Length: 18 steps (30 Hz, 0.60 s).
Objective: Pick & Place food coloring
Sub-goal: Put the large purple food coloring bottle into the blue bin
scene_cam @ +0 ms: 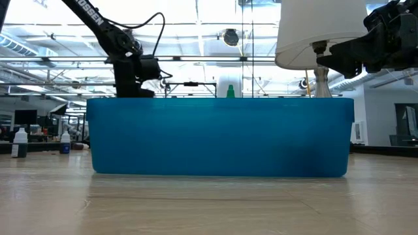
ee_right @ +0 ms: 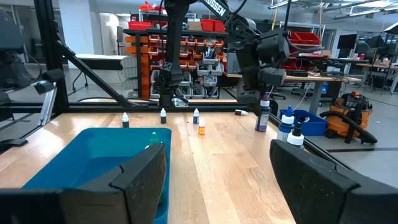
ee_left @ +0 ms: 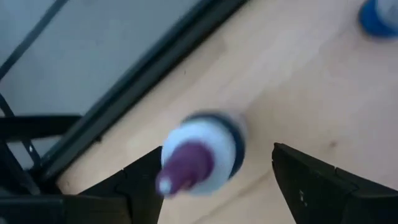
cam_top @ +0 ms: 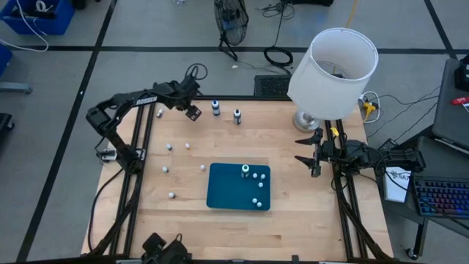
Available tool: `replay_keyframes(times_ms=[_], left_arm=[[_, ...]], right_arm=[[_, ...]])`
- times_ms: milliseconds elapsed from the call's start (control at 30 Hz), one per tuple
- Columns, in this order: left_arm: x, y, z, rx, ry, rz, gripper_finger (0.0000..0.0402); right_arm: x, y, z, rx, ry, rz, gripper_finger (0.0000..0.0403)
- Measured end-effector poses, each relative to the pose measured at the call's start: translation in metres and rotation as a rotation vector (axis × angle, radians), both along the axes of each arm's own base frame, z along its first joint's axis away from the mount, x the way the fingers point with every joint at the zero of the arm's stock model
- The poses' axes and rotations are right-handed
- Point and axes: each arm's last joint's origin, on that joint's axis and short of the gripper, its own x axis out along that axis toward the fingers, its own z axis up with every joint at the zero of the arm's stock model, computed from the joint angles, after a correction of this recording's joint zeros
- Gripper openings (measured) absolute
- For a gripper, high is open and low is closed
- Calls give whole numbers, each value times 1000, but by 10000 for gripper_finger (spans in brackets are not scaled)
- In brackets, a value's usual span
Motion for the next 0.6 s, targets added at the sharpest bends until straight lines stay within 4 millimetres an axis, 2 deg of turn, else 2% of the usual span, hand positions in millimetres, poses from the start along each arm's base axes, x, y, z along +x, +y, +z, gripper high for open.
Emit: replay_keyframes(times_ms=[433, 600], left_arm=[[1, 4, 2, 55, -15, 53, 279], [-1, 5, -3, 22, -16, 86, 231]], right_arm=[[0, 0, 0, 0, 0, -1, 274], [0, 0, 0, 0, 0, 0, 271]])
